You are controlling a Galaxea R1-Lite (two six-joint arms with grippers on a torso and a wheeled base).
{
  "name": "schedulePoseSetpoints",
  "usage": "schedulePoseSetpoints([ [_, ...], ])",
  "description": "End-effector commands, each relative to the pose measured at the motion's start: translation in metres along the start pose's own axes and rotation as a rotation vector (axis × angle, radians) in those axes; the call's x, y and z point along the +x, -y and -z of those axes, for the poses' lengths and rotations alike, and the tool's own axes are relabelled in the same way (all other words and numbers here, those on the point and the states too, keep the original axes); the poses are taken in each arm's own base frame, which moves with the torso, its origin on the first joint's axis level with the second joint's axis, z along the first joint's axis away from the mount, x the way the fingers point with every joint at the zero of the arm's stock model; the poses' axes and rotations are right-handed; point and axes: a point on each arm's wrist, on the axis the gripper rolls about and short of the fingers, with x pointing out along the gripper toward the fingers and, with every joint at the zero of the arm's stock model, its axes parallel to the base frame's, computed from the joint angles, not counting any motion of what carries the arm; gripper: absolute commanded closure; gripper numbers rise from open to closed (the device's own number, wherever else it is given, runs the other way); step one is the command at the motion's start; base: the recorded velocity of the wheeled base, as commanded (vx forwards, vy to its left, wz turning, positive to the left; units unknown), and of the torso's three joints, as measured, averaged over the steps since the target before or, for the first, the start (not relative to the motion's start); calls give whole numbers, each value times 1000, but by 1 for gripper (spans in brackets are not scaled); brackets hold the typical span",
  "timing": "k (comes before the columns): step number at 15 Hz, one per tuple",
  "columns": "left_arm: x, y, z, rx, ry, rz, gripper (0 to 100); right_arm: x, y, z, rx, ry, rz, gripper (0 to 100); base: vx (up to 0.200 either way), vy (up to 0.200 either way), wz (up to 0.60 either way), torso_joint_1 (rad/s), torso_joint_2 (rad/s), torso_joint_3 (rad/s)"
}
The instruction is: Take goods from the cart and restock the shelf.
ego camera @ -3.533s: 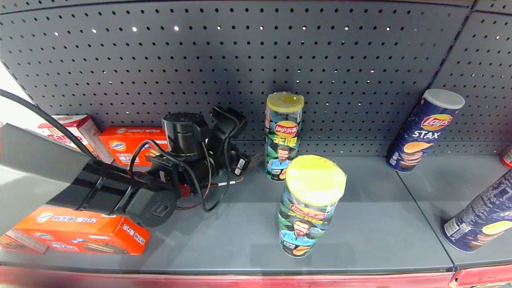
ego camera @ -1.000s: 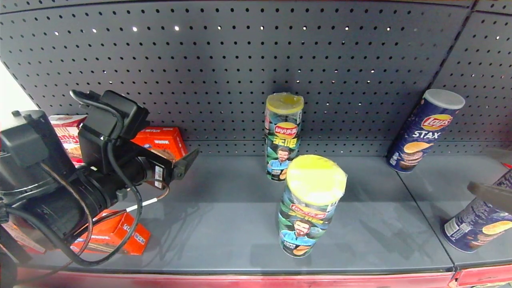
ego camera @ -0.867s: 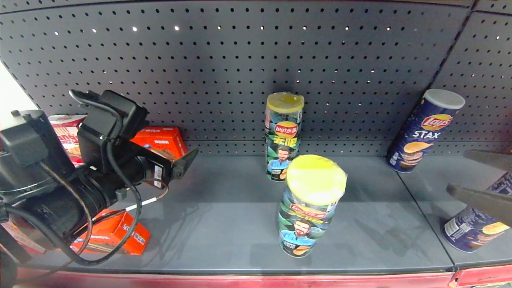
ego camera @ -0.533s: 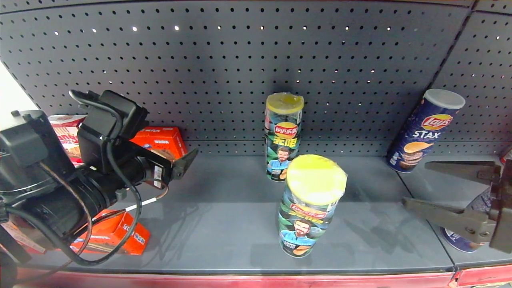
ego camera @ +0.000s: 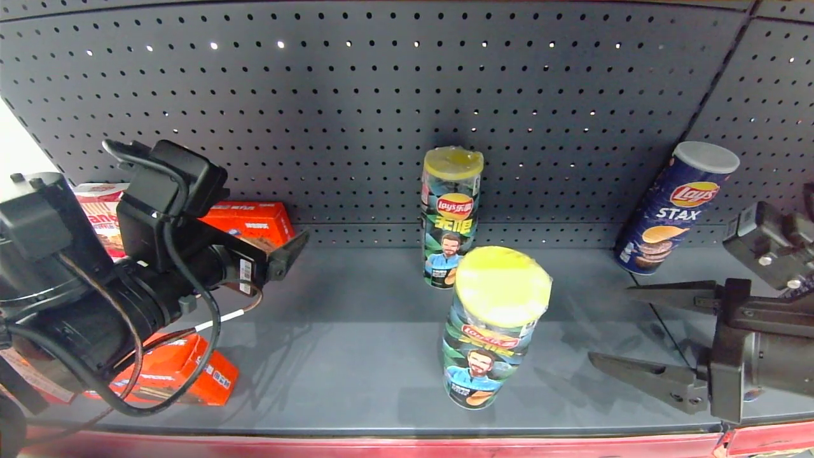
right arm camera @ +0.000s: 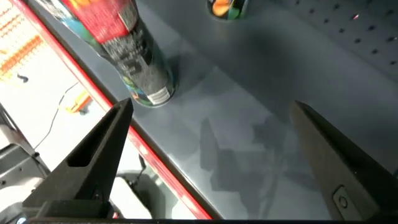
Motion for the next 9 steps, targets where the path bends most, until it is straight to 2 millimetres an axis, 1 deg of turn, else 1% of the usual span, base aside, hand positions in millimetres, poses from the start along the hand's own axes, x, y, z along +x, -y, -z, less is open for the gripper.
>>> schedulePoseSetpoints([
  [1,1,0,0,0,-2,-1,0,9,-1,2,1,-28,-15,0,0,0,0,0,0,0],
  [4,1,0,0,1,-1,0,0,18,-6,5,-7,-59,-42,0,0,0,0,0,0,0],
  [9,1,0,-1,1,5,0,0,34,-6,13,-24,-119,-54,0,0,0,0,0,0,0],
])
